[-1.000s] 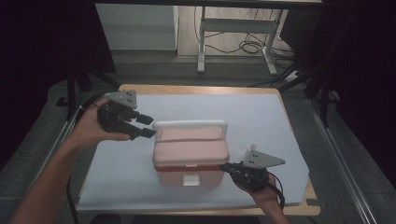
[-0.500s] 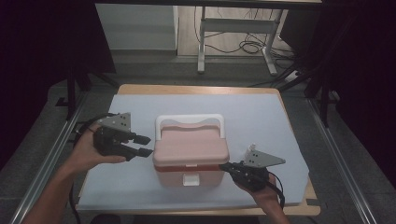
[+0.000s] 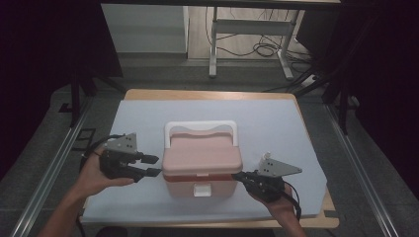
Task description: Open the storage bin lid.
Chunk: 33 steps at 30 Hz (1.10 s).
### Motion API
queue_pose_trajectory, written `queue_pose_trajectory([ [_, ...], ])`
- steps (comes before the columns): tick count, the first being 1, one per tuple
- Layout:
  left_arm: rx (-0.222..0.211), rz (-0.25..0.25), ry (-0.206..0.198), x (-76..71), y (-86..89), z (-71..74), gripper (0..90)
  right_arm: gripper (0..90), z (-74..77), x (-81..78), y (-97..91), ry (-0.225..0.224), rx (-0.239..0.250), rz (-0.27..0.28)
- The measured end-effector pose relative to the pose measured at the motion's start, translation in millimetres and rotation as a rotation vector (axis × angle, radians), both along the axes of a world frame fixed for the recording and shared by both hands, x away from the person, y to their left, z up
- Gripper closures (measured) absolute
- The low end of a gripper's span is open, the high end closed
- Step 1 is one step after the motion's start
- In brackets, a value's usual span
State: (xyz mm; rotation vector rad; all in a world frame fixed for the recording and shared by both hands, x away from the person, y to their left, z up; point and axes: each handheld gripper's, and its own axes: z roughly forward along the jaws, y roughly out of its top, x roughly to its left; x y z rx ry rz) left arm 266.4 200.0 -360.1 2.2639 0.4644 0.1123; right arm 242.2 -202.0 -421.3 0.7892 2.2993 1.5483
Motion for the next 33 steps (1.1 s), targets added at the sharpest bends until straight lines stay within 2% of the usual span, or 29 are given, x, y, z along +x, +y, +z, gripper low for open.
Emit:
queue_pose_trajectory([
  [4, -0.019, 0.029, -0.027, -8.4, -3.7, -7.5, 61.2, 89.3, -0.2, 0.5, 0.0, 0.0, 0.0, 0.0],
  [8, -0.024, 0.057, -0.045, -14.5, -5.9, -14.4, 71.9, 89.3, -0.4, 1.3, -0.9, 0.0, -0.003, -0.004],
  [15, -0.043, 0.106, -0.062, -26.0, -0.2, -23.5, 81.1, 89.3, -0.2, 1.4, -0.9, 0.0, -0.004, -0.007],
  [21, -0.065, 0.107, -0.065, -37.5, -2.3, -29.7, 88.3, 89.3, 0.1, 1.4, -0.7, -0.001, -0.001, -0.007],
  [27, -0.079, 0.097, -0.057, -42.7, -10.8, -38.2, 89.6, 89.3, 0.6, 1.4, -0.8, -0.001, -0.001, -0.007],
  [33, -0.068, 0.09, -0.068, -44.4, -21.8, -43.7, 89.8, 89.3, 0.3, 1.7, -0.9, -0.001, 0.002, -0.006],
])
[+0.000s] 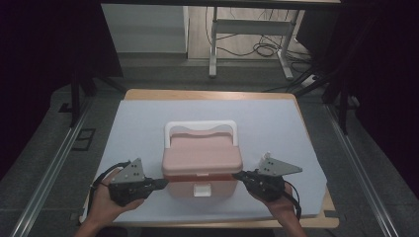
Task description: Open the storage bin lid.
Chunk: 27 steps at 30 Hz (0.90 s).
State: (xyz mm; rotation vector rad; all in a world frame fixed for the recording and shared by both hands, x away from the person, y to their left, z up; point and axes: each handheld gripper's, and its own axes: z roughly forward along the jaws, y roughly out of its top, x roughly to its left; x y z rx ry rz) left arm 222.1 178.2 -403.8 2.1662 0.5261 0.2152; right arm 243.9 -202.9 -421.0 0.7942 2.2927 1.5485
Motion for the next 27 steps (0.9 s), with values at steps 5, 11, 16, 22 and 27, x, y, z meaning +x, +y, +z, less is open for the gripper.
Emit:
queue_pose_trajectory([
  [5, 0.007, 0.0, -0.007, -0.3, -8.2, -5.7, 89.7, 89.3, 0.1, 0.0, 0.0, -0.001, -0.001, 0.0],
  [11, 0.003, -0.002, -0.024, -1.4, -16.4, -9.9, 89.8, 89.3, -0.2, 0.5, -0.1, 0.001, -0.001, 0.0],
  [16, 0.008, -0.014, -0.032, -2.2, -24.0, -12.3, 89.8, 89.3, -0.5, 0.7, -0.2, 0.003, -0.002, -0.001],
  [22, 0.009, -0.03, -0.034, -3.6, -33.6, -17.5, 89.8, 89.3, -0.8, 0.8, -0.3, 0.004, -0.002, -0.001],
  [27, 0.005, -0.045, -0.054, -6.1, -42.2, -19.6, 89.9, 89.3, -1.1, 1.3, -0.3, 0.005, -0.002, -0.003],
])
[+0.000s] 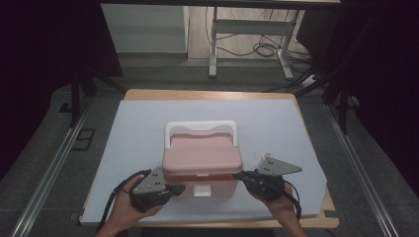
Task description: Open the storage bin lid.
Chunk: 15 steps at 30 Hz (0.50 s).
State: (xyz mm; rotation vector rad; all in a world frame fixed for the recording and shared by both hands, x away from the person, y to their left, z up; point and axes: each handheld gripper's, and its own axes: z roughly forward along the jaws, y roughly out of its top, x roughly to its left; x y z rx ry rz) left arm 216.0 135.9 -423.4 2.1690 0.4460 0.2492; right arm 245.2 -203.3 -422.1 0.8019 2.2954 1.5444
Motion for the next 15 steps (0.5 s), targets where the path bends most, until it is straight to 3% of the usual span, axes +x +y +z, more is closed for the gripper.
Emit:
queue_pose_trajectory([
  [15, -0.014, -0.033, -0.027, -3.2, -20.7, -3.3, 90.0, 89.3, -0.4, 0.6, -0.6, 0.002, -0.001, -0.001],
])
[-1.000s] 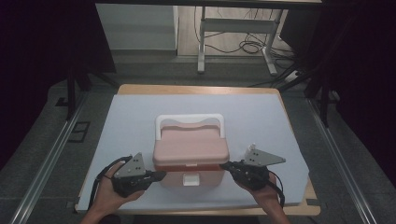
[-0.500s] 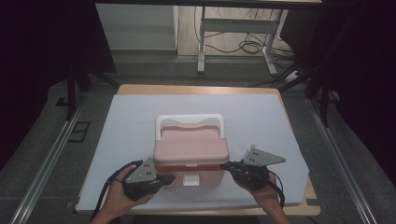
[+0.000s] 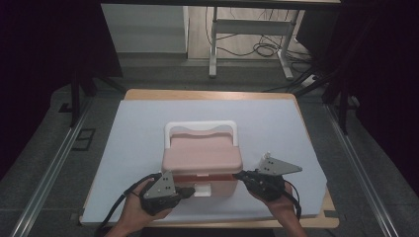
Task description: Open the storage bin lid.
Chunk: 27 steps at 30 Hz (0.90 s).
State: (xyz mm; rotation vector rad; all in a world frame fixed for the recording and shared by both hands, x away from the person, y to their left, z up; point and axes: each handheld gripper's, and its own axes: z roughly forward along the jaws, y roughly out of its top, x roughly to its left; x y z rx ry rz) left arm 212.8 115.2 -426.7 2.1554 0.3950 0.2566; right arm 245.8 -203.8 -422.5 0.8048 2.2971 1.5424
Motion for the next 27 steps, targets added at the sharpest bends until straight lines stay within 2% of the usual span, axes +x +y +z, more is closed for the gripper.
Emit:
queue_pose_trajectory([
  [7, -0.013, -0.003, -0.001, -0.5, -6.9, -2.3, 90.0, 89.3, 0.1, -0.1, 0.2, 0.001, 0.0, -0.002],
  [13, -0.004, -0.007, -0.008, -1.2, -14.6, -6.6, 90.0, 89.3, 0.0, 0.0, 0.2, -0.001, 0.002, -0.001],
  [18, -0.011, 0.004, -0.021, 0.0, -15.2, -6.4, 89.9, 89.3, 0.0, -0.1, 0.1, -0.001, 0.0, 0.0],
  [27, -0.005, 0.002, -0.02, 0.3, -16.9, -7.1, 90.0, 89.3, 0.5, -0.1, 0.1, -0.001, 0.003, -0.001],
])
